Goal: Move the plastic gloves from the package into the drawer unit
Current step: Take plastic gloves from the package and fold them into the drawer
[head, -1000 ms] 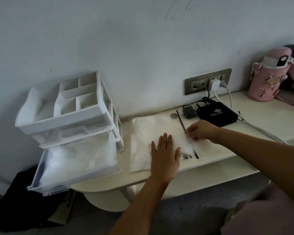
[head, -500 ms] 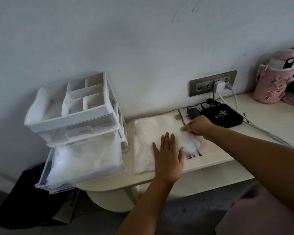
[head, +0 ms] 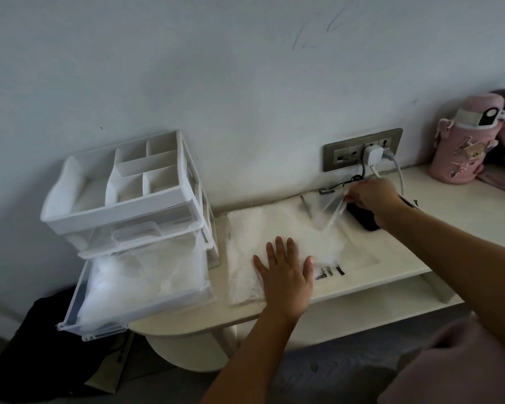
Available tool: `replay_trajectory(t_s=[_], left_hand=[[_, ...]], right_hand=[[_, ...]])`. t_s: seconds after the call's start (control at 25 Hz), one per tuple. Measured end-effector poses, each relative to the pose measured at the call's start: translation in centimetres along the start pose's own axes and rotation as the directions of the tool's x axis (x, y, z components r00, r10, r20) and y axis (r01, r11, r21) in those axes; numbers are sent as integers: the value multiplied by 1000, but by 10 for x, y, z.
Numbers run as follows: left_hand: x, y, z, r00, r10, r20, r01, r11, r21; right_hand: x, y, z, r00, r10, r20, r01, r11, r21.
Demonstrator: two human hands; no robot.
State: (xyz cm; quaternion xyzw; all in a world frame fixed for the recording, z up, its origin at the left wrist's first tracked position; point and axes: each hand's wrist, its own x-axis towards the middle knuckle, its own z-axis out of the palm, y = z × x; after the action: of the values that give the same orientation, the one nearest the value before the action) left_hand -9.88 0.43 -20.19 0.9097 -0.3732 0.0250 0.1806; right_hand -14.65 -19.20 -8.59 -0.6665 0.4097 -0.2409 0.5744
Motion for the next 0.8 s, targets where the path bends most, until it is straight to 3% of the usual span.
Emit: replay_trajectory(t_s=[0.12, 0.2, 0.24, 0.32, 0.36, 0.56, 0.68, 0.8], left_hand=[[2, 2, -9, 992, -42, 115, 39, 999, 23], [1, 6, -21, 984, -89, 156, 109, 986, -124], [1, 10, -33, 977, -107, 183, 160, 938, -308], [4, 16, -56, 971, -94, 220, 223, 684, -694], [7, 17, -68, 974, -74, 212, 216, 572, -792], [20, 24, -95, 972, 74, 224, 173, 419, -891], [24, 25, -102, 974, 149, 169, 129, 247, -960], [24, 28, -119, 990, 12, 139, 139, 12, -990]], right_hand=[[-15, -24, -20, 996, -63, 58, 38, 934, 355], [-34, -37, -30, 953, -197, 230, 119, 942, 315], [-43, -42, -33, 914, -251, 319, 178, 954, 242], [-55, -49, -38, 855, -272, 442, 219, 961, 167], [-59, -52, -39, 836, -268, 479, 209, 962, 173], [-66, -56, -37, 770, -243, 590, -23, 913, 406], [-71, -59, -36, 734, -221, 642, -126, 885, 449], [-74, -60, -32, 775, -182, 604, -143, 881, 450]])
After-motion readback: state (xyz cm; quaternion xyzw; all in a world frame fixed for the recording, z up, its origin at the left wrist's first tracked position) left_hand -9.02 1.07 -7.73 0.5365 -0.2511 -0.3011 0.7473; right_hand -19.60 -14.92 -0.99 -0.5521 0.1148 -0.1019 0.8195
